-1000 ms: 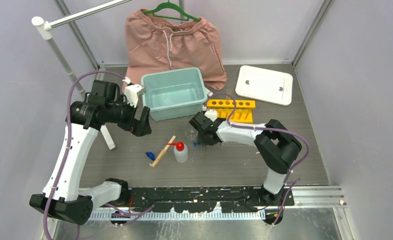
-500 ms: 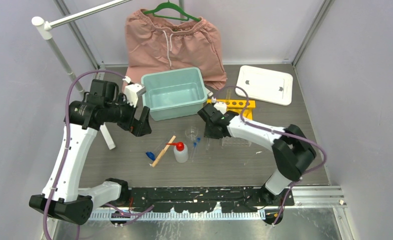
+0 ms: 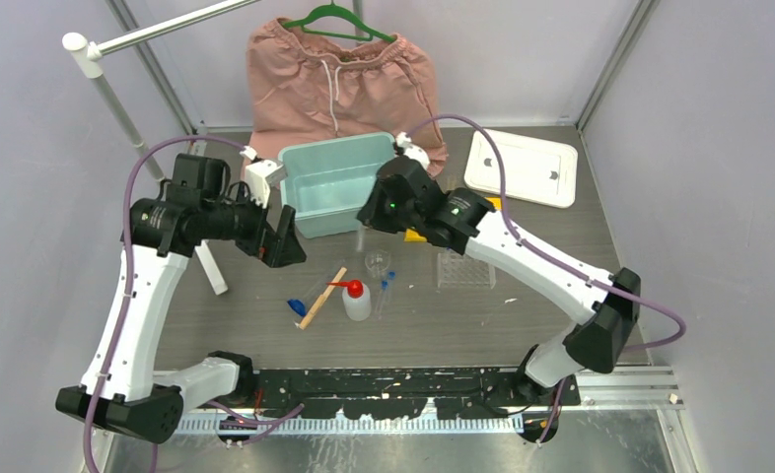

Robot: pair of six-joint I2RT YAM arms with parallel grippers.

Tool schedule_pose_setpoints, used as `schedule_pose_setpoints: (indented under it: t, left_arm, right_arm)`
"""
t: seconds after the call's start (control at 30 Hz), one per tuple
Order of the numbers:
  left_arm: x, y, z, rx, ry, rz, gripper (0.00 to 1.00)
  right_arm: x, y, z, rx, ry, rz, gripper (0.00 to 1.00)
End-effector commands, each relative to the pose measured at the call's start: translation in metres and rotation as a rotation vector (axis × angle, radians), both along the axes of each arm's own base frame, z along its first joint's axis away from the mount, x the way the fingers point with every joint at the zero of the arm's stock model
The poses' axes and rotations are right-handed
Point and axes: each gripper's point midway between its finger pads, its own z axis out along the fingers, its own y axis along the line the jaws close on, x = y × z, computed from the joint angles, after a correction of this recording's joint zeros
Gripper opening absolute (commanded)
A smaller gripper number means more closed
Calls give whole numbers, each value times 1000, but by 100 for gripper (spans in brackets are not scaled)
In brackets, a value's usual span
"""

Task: Organize the chemistry lab equipment

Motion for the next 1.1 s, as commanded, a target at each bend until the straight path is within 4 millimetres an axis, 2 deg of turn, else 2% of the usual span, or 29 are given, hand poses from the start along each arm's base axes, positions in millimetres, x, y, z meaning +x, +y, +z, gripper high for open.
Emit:
schedule_pose_setpoints:
  t: [0.0, 0.13, 0.3, 0.53, 0.73, 0.87, 1.07]
  left_arm:
    - [-9, -15, 20, -110, -33, -41, 99]
    - [-14, -27, 19, -190, 49, -43, 94]
    - [-12, -32, 8, -224, 98, -28, 87]
    - [-7, -35, 0, -235, 119, -26, 80]
    - [-3, -39, -9, -254, 168, -16, 65]
    - [-1, -40, -7, -258, 159, -17, 57]
    - [0, -40, -10, -251, 160, -19, 36]
  right_arm:
    - [-9, 53, 42, 129, -28, 78, 1]
    - [-13, 87, 56, 196, -29, 121, 1]
    - [-18, 113, 65, 240, -27, 152, 1]
    - [-19, 122, 70, 275, -27, 149, 1]
    - [-22, 127, 69, 289, -17, 159, 1]
    - [-22, 128, 69, 294, -14, 162, 1]
    - [-24, 129, 67, 315, -4, 158, 1]
